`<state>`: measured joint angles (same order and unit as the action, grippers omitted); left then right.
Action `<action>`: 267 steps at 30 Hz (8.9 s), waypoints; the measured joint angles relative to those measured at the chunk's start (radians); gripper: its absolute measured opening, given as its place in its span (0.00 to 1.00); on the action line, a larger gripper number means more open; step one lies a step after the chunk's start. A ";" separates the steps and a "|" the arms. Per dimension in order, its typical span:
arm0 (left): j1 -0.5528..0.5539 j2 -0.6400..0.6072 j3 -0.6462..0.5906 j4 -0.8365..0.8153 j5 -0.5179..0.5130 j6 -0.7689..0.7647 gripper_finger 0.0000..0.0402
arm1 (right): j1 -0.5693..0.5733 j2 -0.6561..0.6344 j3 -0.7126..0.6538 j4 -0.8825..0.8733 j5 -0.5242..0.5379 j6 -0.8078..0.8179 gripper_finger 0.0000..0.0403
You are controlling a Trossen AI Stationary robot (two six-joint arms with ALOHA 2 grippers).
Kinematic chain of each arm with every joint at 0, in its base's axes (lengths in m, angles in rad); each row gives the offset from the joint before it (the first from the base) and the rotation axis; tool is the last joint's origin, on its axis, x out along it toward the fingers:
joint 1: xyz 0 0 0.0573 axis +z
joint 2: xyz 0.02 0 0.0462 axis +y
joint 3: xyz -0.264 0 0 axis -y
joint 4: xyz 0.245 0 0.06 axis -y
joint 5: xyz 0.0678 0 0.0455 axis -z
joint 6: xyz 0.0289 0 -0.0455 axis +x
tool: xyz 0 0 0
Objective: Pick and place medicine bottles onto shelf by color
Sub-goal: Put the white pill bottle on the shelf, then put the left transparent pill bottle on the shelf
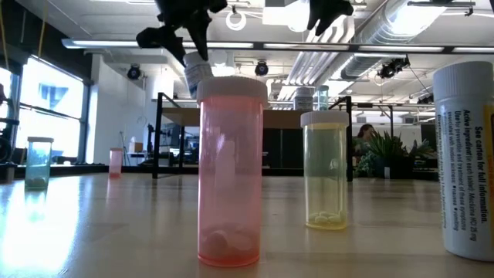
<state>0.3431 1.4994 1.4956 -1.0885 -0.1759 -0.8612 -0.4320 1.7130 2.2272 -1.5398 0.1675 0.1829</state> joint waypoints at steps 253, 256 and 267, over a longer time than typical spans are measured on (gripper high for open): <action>0.087 -0.590 -0.234 0.054 0.232 0.681 0.58 | 0.544 0.159 -1.121 1.685 -0.023 0.157 0.29; 0.087 -0.590 -0.234 0.054 0.232 0.681 0.58 | 0.541 0.110 -1.121 1.681 0.025 0.152 0.29; 0.088 -0.572 -0.234 0.055 0.186 0.737 0.58 | 0.449 -0.124 -1.121 1.680 0.199 0.111 0.30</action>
<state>0.4314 0.9278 1.2613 -1.0338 0.0097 -0.1244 0.0168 1.5893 1.1061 0.1401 0.3661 0.2940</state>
